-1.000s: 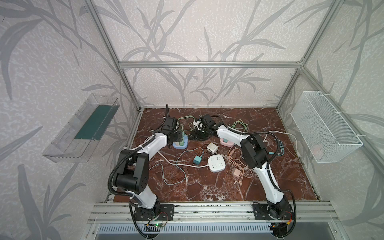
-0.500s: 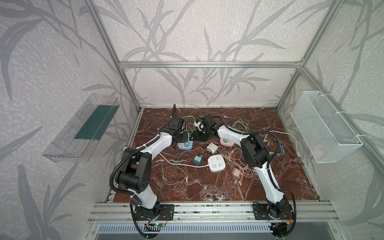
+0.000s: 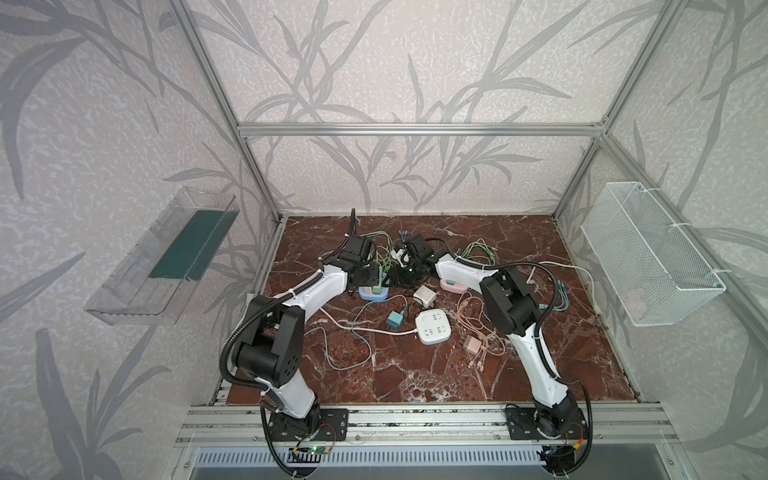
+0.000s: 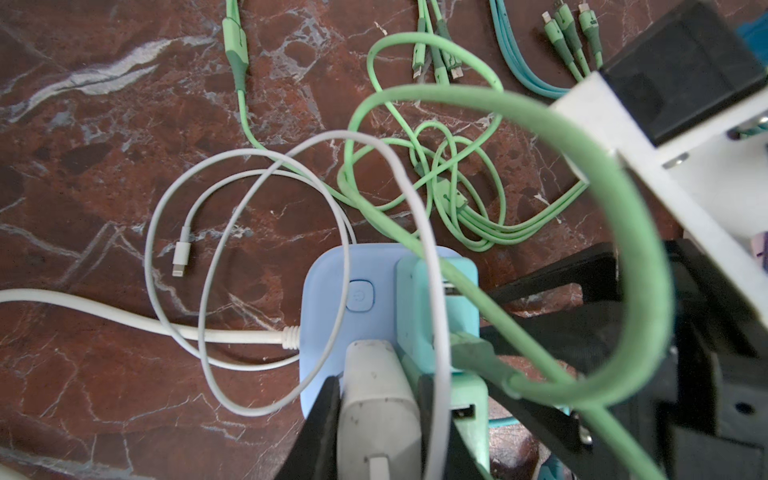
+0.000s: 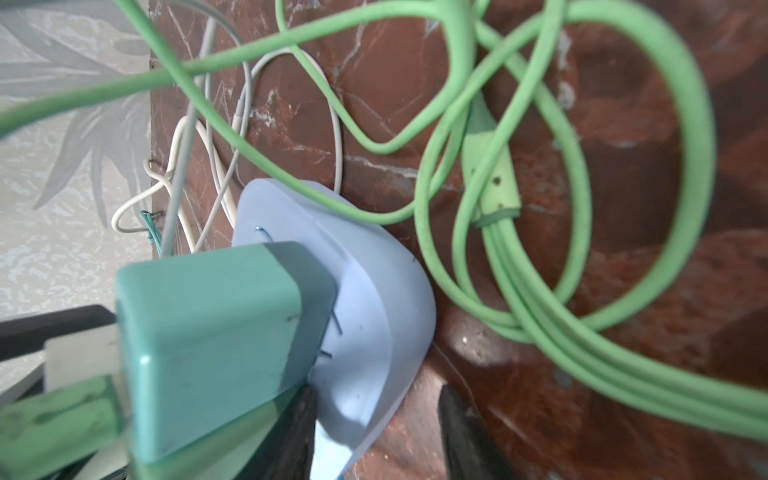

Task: Pull the plug off the socket
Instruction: 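Pull the white charger out with the left gripper while the right braces the strip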

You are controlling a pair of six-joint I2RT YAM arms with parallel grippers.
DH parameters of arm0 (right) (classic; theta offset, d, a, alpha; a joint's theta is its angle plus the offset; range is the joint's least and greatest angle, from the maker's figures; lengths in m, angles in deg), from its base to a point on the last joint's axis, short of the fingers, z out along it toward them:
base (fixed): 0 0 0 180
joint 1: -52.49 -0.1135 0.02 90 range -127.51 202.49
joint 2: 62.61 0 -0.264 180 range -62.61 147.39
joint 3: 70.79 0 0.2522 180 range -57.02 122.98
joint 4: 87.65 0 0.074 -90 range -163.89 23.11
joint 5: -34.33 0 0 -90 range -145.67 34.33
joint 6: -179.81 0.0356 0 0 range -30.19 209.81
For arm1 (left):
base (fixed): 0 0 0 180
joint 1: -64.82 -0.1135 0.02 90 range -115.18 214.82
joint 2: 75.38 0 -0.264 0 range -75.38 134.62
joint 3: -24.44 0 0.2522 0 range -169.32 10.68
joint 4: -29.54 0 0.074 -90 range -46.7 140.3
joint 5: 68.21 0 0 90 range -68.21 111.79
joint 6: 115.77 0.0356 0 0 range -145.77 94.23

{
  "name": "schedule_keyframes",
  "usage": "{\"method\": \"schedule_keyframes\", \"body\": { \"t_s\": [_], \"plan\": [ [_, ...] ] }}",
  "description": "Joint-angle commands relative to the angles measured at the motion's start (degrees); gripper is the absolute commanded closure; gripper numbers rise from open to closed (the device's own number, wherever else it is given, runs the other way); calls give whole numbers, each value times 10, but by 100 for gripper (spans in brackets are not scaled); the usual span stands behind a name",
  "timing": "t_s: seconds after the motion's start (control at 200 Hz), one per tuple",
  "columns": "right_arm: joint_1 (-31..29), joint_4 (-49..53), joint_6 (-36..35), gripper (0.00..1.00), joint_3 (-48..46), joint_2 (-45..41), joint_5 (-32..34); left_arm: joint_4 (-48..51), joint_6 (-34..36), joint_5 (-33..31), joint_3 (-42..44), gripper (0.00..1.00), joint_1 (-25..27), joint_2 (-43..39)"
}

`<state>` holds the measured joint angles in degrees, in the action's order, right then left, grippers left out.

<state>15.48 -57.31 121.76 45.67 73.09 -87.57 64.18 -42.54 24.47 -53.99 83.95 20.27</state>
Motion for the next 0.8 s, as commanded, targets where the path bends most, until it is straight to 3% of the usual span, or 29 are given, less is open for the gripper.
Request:
{"method": "schedule_keyframes", "body": {
  "t_s": [0.0,0.255,0.595,0.795],
  "plan": [
    [-2,0,10,52,-20,-5,15,-23,-24,30,-6,79,13,-7],
    [-1,92,-36,57,-22,-8,106,-28,-19,35,-12,80,12,-28],
    [-1,131,-70,57,-14,-11,132,-19,-13,29,-23,82,21,-29],
    [-1,112,-97,55,-27,-20,93,-18,-12,33,-37,82,34,-13]
  ]
}}
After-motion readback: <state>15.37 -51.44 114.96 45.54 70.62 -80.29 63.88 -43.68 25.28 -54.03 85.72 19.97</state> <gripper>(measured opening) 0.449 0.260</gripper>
